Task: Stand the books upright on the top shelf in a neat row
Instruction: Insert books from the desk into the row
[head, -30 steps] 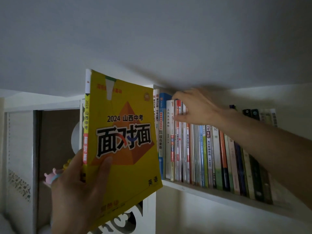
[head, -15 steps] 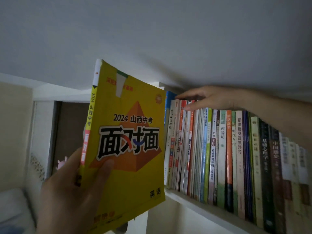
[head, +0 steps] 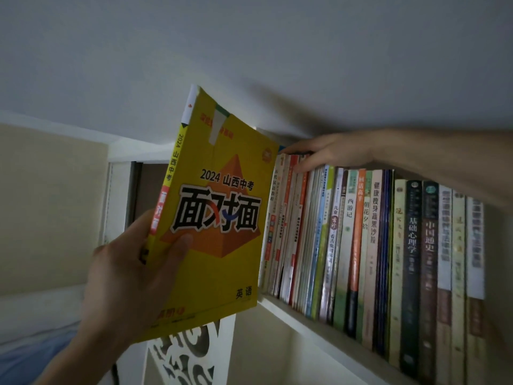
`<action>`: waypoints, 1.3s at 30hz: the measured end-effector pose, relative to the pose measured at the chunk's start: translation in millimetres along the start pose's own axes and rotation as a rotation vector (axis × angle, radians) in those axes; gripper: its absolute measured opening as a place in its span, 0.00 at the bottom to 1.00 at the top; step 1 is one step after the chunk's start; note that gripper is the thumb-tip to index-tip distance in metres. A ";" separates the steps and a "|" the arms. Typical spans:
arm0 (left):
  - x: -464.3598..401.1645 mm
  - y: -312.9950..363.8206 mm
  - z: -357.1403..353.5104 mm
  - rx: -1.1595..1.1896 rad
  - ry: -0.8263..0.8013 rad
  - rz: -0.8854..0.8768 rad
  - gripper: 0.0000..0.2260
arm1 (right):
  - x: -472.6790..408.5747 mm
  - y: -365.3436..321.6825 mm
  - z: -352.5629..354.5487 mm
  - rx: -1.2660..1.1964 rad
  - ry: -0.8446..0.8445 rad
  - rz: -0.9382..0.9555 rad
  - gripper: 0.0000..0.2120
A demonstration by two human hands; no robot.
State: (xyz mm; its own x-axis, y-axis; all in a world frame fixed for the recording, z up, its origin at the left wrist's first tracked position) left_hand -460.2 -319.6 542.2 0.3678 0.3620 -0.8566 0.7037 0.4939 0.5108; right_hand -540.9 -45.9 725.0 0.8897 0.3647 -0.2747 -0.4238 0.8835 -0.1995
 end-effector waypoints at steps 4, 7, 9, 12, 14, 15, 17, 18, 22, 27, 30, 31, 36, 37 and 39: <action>-0.7 18.6 0.7 -0.077 -0.013 -0.050 0.14 | 2.3 4.4 2.1 -0.009 0.020 0.006 0.33; -5.0 27.2 5.4 -0.102 0.017 -0.122 0.12 | 4.4 4.0 2.5 0.036 0.017 0.025 0.33; -10.6 30.2 8.3 -0.098 0.064 -0.133 0.11 | 6.0 1.8 2.1 0.041 0.018 0.040 0.31; -16.9 33.4 8.6 -0.060 0.090 -0.154 0.11 | 7.2 -1.1 3.8 0.061 0.034 0.050 0.30; -14.3 32.7 7.6 -0.060 0.077 -0.176 0.12 | 6.6 -1.4 5.8 0.077 0.038 0.050 0.30; -11.8 31.8 6.4 -0.069 0.069 -0.190 0.13 | 6.8 -1.0 6.0 0.080 0.038 0.048 0.30; -6.7 30.8 4.6 -0.094 0.052 -0.212 0.13 | 6.0 0.6 4.7 0.082 0.033 0.047 0.30; -4.6 30.6 3.6 -0.109 0.048 -0.231 0.12 | 5.7 1.9 4.1 0.082 0.033 0.043 0.31; -7.2 33.0 -0.4 -0.157 0.016 -0.323 0.10 | 10.9 3.7 4.3 0.067 0.028 0.035 0.33; -35.0 43.9 1.2 -0.221 -0.009 -0.358 0.14 | 18.5 -0.9 9.8 0.098 0.049 0.057 0.32; -51.7 55.9 -1.8 -0.299 -0.078 -0.418 0.15 | 24.6 0.8 11.8 0.116 0.040 0.054 0.33; -57.2 59.8 -6.8 -0.317 -0.125 -0.429 0.15 | 26.0 2.1 12.3 0.114 0.036 0.053 0.34; -72.7 59.6 -34.9 -0.322 -0.236 -0.365 0.18 | 34.9 -1.6 9.1 0.096 0.004 0.075 0.31; -71.1 57.8 -36.6 -0.309 -0.209 -0.358 0.17 | 36.5 -2.3 9.0 0.088 0.002 0.073 0.29; -64.2 53.8 -40.5 -0.292 -0.138 -0.362 0.17 | 38.9 -1.7 11.1 0.085 0.012 0.071 0.29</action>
State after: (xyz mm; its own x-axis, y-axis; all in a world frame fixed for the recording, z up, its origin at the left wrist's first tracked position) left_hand -470.6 -284.2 627.6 0.2216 0.0271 -0.9748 0.6083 0.7774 0.1599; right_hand -503.6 -29.9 725.1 0.8558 0.4236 -0.2970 -0.4688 0.8778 -0.0988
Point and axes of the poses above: each hand's wrist, its own x-axis away from the middle knuckle, its own z-axis out of the back of the hand, y = z × x, the point moved 8 cm from there along -x, towards the middle knuckle, and after that the axes turned 7 degrees about y, right-handed, at the moved point
